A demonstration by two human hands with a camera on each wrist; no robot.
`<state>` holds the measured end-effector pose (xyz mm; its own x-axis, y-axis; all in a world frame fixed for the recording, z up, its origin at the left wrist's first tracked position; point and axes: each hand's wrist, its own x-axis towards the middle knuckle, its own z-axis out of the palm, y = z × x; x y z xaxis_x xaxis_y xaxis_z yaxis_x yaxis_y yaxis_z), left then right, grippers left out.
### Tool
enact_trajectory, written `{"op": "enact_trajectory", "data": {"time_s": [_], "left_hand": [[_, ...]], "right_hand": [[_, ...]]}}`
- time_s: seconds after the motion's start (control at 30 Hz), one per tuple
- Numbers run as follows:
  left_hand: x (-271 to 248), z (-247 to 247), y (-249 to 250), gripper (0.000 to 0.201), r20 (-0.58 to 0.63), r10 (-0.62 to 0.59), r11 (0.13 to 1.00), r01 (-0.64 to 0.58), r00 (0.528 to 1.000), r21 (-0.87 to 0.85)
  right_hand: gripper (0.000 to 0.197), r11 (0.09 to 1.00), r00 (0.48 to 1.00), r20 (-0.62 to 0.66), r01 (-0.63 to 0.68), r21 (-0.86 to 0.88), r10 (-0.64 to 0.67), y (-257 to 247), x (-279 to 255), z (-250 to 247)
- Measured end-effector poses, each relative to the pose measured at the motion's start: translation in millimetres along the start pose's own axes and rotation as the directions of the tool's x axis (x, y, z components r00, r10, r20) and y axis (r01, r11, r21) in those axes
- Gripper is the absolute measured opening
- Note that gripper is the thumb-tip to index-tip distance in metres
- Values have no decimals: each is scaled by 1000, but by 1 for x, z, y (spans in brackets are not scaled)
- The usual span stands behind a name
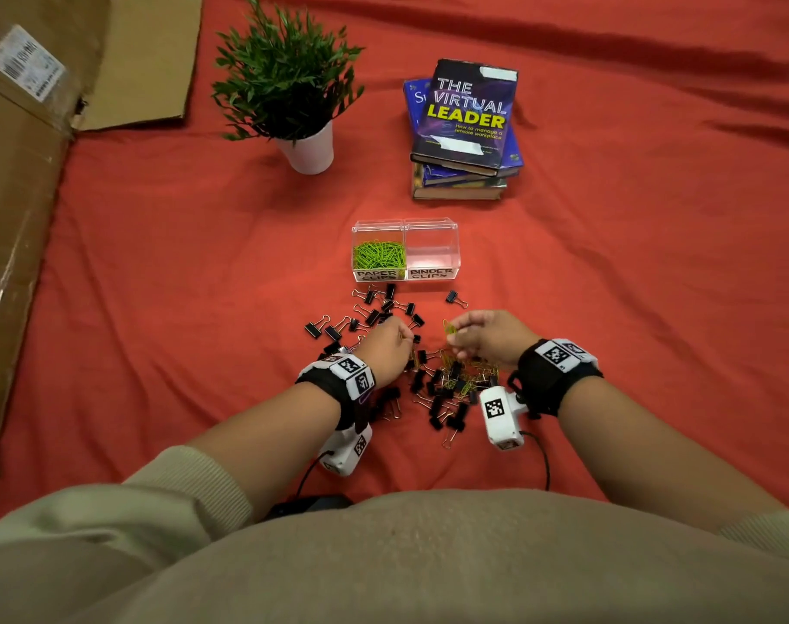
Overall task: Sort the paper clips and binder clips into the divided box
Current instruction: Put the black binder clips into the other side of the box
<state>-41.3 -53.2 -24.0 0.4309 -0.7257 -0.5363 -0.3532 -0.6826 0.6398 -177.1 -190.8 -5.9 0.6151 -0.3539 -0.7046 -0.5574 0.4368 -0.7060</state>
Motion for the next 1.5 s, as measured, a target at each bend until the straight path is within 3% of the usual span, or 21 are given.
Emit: {"op": "enact_trajectory", "data": {"time_s": [0.1,0.2,0.3,0.37,0.43,0.5,0.57,0.67,0.73,0.87,0.97,1.1,1.3,1.4,1.5], "left_hand": [[-1,-6,2,22,-10,-28,999,27,1000,-38],[-2,-8,2,31,2,-33,999,33,999,-17],[0,-2,-2,32,12,-70,991,71,997,-110],[0,1,-1,36,33,-94,974,99,995,-205],[-1,1,3,39,66,-102,955,116,993,-273],[-3,-1,6,40,95,-109,939,134,989,-317],[-2,-4,7,36,127,-126,924,163,984,-346],[0,-3,5,27,90,-115,969,131,989,-209],[-1,0,2,24,48,-57,998,57,997,12],[-7,5,-3,14,47,53,950,-64,998,306],[-8,-2,-6,13,37,40,934,-50,999,354],[-9,-8,-6,18,60,1,892,-28,998,451],[-9,9,10,30,-15,52,815,-33,999,579],[-6,13,10,24,-1,40,793,-31,999,608],[-6,10,11,18,41,-13,833,-12,999,553]], "right_hand": [[21,984,999,46,-6,178,-2,-2,-3,-2],[16,955,1000,13,-29,294,27,0,-2,1],[16,958,999,4,-40,285,41,-2,-2,4],[22,989,998,-30,-51,140,56,-2,1,7],[25,988,993,-109,-52,-145,36,0,5,10],[19,867,983,-182,-66,-494,-29,4,10,13],[16,668,976,-194,-80,-739,-98,7,12,19],[15,451,980,-143,-66,-890,-139,11,14,29],[11,401,981,-124,-56,-914,-147,12,16,33],[23,417,980,-163,-103,-903,-112,15,19,37],[10,440,978,-169,-100,-893,-120,15,18,38],[8,451,978,-180,-115,-885,-105,17,19,40],[15,460,980,-172,-110,-881,-95,15,14,43],[28,439,989,-119,-70,-896,-85,17,11,41],[36,596,988,-91,3,-803,-128,15,8,33]]}}
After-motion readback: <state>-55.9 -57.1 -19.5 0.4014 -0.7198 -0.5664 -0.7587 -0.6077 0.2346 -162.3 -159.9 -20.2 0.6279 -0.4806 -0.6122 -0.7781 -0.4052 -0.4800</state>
